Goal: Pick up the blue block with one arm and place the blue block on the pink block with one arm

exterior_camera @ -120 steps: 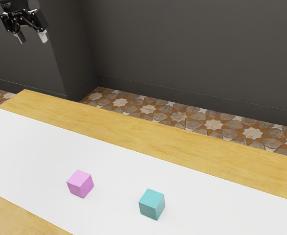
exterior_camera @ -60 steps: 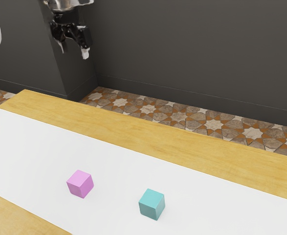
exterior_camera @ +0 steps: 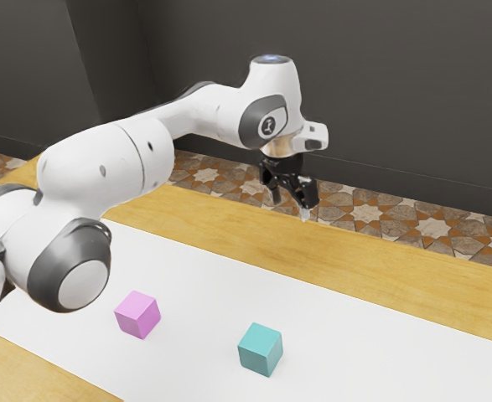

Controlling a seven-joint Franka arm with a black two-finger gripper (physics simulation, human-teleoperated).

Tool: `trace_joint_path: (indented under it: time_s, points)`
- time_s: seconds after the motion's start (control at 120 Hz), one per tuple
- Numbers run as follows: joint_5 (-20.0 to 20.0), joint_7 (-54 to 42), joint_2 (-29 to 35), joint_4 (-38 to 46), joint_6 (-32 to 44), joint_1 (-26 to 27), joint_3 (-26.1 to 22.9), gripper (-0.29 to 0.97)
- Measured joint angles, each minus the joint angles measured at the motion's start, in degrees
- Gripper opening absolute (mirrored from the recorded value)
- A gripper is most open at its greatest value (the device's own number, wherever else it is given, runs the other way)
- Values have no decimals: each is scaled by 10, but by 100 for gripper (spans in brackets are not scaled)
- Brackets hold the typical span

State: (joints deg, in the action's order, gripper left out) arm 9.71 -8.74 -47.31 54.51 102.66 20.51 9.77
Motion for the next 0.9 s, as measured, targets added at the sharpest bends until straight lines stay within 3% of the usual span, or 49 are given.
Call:
trace_joint_path:
  time_s: [0.375,0.667,0.8,0.9]
  points:
    - [-2,90,119,298,132,70,0,66]
    - [-26,119,110,346,223,57,2,66]
    - [-31,123,131,378,242,53,2,66]
    - [-43,126,174,449,272,31,-10,66]
